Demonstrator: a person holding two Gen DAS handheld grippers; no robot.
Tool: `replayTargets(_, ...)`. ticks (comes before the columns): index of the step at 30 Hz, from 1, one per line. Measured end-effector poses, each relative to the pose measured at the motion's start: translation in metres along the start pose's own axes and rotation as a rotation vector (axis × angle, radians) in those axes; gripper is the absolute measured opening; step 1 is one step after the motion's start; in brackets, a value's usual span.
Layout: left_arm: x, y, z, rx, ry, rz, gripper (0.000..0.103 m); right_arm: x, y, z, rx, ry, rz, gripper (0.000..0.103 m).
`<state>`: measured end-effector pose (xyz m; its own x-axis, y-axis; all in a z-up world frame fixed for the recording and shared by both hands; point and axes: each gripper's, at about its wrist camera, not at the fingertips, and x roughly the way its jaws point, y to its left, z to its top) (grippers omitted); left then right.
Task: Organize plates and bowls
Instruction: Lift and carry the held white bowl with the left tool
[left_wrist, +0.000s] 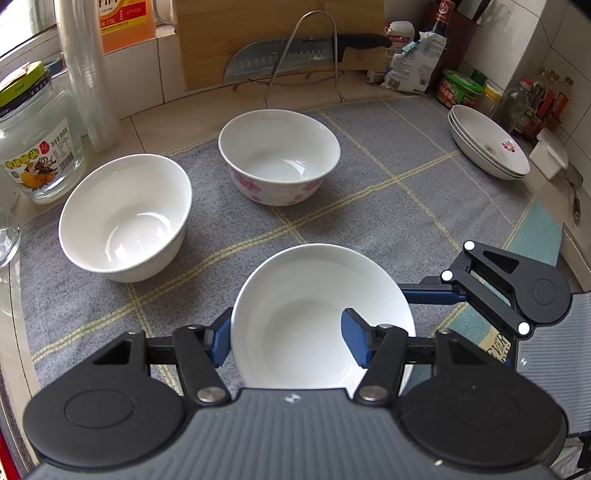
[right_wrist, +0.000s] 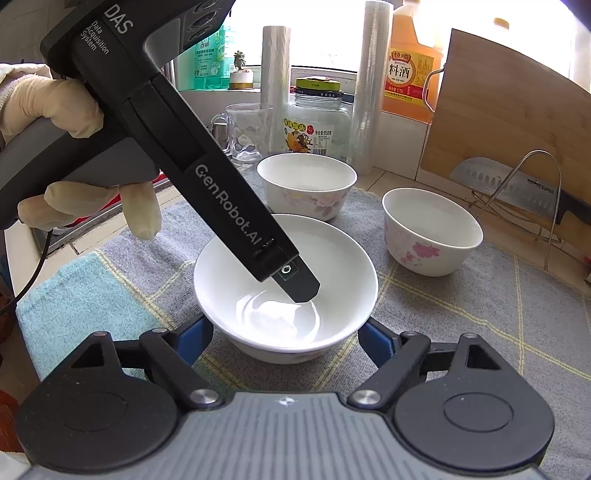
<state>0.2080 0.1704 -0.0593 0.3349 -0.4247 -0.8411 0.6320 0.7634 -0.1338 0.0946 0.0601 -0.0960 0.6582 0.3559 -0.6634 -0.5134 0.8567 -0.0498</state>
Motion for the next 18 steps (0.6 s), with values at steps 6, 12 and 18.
replayTargets(6,0.000,-0.011,0.004,0.010,0.004,-0.020,0.059,-0.009,-0.004,0.000,0.008,0.020,-0.004,0.089)
replayTargets(12,0.005,-0.030,0.013,0.044,-0.007,-0.049,0.059,-0.025,-0.013,-0.004,0.018,0.030,-0.039,0.089)
replayTargets(18,0.014,-0.050,0.025,0.080,-0.012,-0.080,0.059,-0.039,-0.030,-0.011,0.036,0.042,-0.079,0.089)
